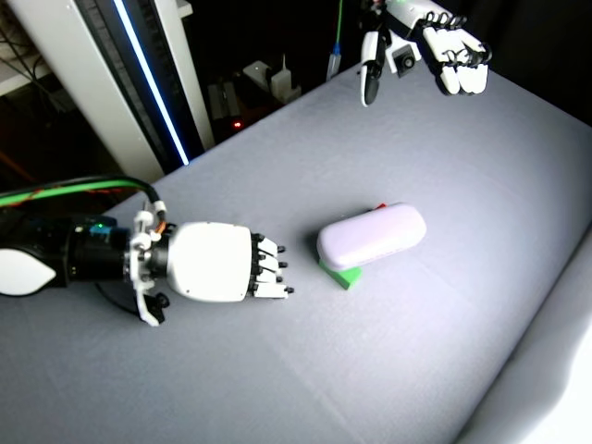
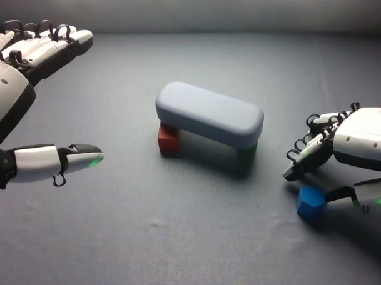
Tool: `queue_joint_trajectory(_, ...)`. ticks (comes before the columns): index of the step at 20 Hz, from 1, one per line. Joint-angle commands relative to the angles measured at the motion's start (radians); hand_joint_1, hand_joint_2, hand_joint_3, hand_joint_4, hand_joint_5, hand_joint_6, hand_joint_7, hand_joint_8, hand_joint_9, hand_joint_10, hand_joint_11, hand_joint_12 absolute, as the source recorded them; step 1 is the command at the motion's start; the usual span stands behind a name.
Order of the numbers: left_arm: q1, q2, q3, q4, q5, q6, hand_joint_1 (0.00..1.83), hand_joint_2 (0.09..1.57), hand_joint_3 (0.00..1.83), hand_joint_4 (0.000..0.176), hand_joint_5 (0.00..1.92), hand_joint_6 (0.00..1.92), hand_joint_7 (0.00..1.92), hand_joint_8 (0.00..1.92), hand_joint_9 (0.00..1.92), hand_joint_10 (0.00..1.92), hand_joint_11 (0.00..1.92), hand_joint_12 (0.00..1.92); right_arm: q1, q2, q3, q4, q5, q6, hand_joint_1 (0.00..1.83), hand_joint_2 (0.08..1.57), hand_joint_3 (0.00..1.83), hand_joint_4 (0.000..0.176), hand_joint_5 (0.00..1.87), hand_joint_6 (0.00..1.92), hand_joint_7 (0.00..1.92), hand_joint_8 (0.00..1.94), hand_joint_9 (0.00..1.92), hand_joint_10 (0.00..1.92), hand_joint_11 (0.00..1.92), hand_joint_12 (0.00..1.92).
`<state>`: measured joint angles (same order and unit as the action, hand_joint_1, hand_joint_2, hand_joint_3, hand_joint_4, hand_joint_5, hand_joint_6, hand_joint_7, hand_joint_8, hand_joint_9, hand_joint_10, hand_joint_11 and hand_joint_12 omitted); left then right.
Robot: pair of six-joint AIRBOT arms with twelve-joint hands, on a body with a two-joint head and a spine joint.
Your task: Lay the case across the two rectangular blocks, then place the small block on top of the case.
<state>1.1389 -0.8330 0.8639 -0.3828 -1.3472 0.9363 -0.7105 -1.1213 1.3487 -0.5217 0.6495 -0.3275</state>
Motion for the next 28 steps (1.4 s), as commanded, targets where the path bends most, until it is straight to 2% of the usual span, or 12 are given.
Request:
queue_joint_trajectory(1,-0.006,-0.001,0.001,0.016,-0.129,-0.008,0.89,0.86,0.0,0.0,0.25,0.0,0.24,0.0,0.26,0.01,0.0,0.81,0.0,0.005,-0.001,0.022,0.058,0.003,1.14,1.07,0.0,0.0,0.77,0.01,0.76,0.03,0.72,0.09,0.19,1.21)
queue_joint_trajectory(3,-0.004,-0.001,0.001,0.016,-0.132,-0.009,0.92,0.85,0.0,0.0,0.26,0.0,0.24,0.0,0.26,0.0,0.0,0.79,0.0,0.012,-0.004,0.024,0.057,0.003,1.19,1.05,0.0,0.0,0.74,0.0,0.73,0.01,0.67,0.07,0.12,1.28)
queue_joint_trajectory(7,0.002,-0.001,0.001,0.014,-0.139,-0.016,0.91,0.85,0.0,0.0,0.25,0.0,0.23,0.0,0.24,0.0,0.0,0.74,0.0,0.044,-0.015,0.036,0.071,0.003,1.37,1.06,0.0,0.0,0.65,0.0,0.69,0.0,0.61,0.02,0.01,1.12)
queue_joint_trajectory(10,0.006,-0.001,0.001,0.01,-0.141,-0.017,0.9,0.86,0.0,0.0,0.25,0.0,0.24,0.0,0.25,0.0,0.0,0.75,0.001,0.082,-0.04,0.034,0.097,0.001,1.25,1.06,0.0,0.0,0.53,0.0,0.62,0.0,0.59,0.0,0.0,1.2)
queue_joint_trajectory(13,0.006,-0.002,0.001,0.01,-0.141,-0.017,0.89,0.87,0.0,0.0,0.24,0.0,0.24,0.0,0.25,0.0,0.0,0.75,0.001,0.085,-0.055,0.006,0.103,0.001,1.09,1.05,0.0,0.0,0.5,0.0,0.54,0.0,0.53,0.0,0.0,1.27)
queue_joint_trajectory(16,0.006,-0.002,0.001,0.009,-0.141,-0.017,0.9,0.88,0.0,0.0,0.24,0.0,0.23,0.0,0.23,0.0,0.0,0.68,0.007,0.083,-0.066,-0.017,0.115,0.001,1.1,0.99,0.0,0.0,0.53,0.0,0.54,0.0,0.53,0.0,0.02,1.19)
queue_joint_trajectory(18,0.006,-0.005,0.002,0.008,-0.141,-0.017,0.89,0.87,0.0,0.0,0.25,0.0,0.24,0.0,0.24,0.0,0.0,0.73,0.017,0.076,-0.069,-0.035,0.116,0.001,1.04,0.98,0.0,0.07,0.5,0.0,0.52,0.0,0.54,0.0,0.02,1.32)
queue_joint_trajectory(22,0.006,-0.008,0.003,0.007,-0.141,-0.017,0.9,0.87,0.0,0.0,0.24,0.0,0.23,0.0,0.24,0.0,0.0,0.74,0.02,0.055,-0.063,-0.043,0.115,0.001,1.04,0.99,0.0,0.061,0.51,0.0,0.56,0.01,0.57,0.02,0.02,1.3)
queue_joint_trajectory(24,0.006,-0.008,0.003,0.006,-0.141,-0.018,0.88,0.88,0.0,0.0,0.24,0.0,0.24,0.0,0.25,0.0,0.0,0.76,0.02,0.038,-0.056,-0.049,0.109,0.001,1.05,0.99,0.0,0.006,0.53,0.01,0.58,0.02,0.62,0.03,0.08,1.32)
queue_joint_trajectory(25,0.006,-0.008,0.003,0.006,-0.141,-0.018,0.87,0.88,0.0,0.0,0.24,0.0,0.23,0.0,0.24,0.0,0.0,0.75,0.02,0.03,-0.051,-0.055,0.103,0.001,1.04,0.98,0.0,0.0,0.54,0.01,0.61,0.02,0.67,0.06,0.18,1.25)
queue_joint_trajectory(27,0.006,-0.009,0.004,0.006,-0.141,-0.018,0.89,0.88,0.0,0.0,0.24,0.0,0.22,0.0,0.22,0.0,0.0,0.67,0.02,0.014,-0.041,-0.064,0.09,0.001,1.1,0.97,0.0,0.0,0.57,0.02,0.63,0.03,0.72,0.1,0.27,1.19)
queue_joint_trajectory(28,0.006,-0.01,0.004,0.006,-0.141,-0.018,0.89,0.88,0.0,0.0,0.24,0.0,0.22,0.0,0.22,0.0,0.0,0.67,0.02,0.01,-0.039,-0.067,0.086,0.001,1.12,0.97,0.0,0.0,0.59,0.0,0.64,0.06,0.63,0.4,0.3,1.26)
